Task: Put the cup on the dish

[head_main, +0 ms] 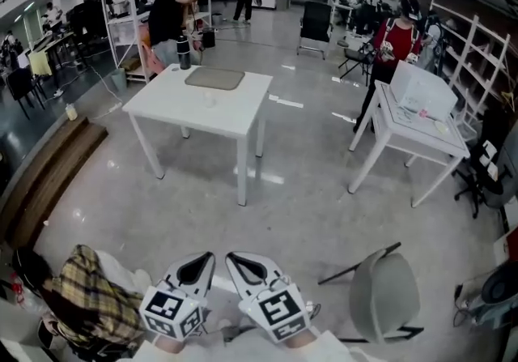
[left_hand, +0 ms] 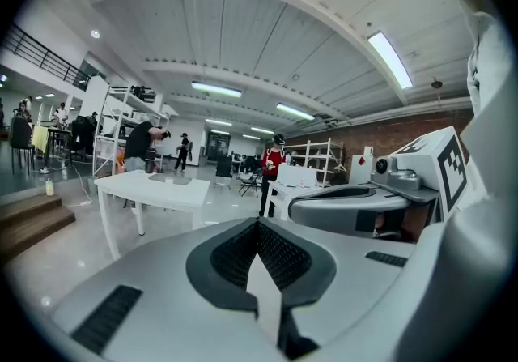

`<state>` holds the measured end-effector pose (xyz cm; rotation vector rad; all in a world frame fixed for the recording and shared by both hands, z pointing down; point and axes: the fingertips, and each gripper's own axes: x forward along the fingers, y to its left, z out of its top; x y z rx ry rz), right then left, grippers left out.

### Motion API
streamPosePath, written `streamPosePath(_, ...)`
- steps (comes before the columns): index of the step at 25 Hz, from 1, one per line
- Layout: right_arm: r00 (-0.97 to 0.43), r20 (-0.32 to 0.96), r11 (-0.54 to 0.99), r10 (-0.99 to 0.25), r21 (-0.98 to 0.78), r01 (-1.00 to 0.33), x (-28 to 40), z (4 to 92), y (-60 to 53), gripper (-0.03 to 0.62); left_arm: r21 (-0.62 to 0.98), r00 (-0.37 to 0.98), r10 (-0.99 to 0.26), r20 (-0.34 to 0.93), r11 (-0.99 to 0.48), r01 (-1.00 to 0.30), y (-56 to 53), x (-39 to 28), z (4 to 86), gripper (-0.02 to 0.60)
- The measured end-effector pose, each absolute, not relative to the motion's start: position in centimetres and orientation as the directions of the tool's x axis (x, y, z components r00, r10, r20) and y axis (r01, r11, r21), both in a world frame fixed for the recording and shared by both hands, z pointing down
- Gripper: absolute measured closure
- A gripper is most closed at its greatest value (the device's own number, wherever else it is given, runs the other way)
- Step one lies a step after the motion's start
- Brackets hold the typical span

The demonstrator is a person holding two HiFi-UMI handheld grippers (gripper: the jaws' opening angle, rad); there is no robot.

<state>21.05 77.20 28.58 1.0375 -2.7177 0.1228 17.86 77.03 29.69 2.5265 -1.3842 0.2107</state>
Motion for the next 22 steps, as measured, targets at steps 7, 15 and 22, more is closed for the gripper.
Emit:
streamPosePath(7,-0.75,0.196,0.757,-0.631,-0.056,-0.651,22.6,28.6,76.2,0.58,0.169,0.537,-0.802,0.261,-0.509,-0.844,77.1,18.8,30.6,0.586)
streamPosePath(15,-0.761,0.234,0.769,-0.606,-0.075,-0.635,21.4,31.1,73.4,0.58,0.207,0.511,-0.818,0.265,-0.469,-0.858,73.9,17.2,32.7,0.586)
streamPosePath(22,-0.747,0.216,0.757,-0.629,-0.049,-0.652,17.4,30.2,64.3,0.58,0.191,0.519,-0.812,0.266,-0.483,-0.854,64.9,13.2,32.7,0.586)
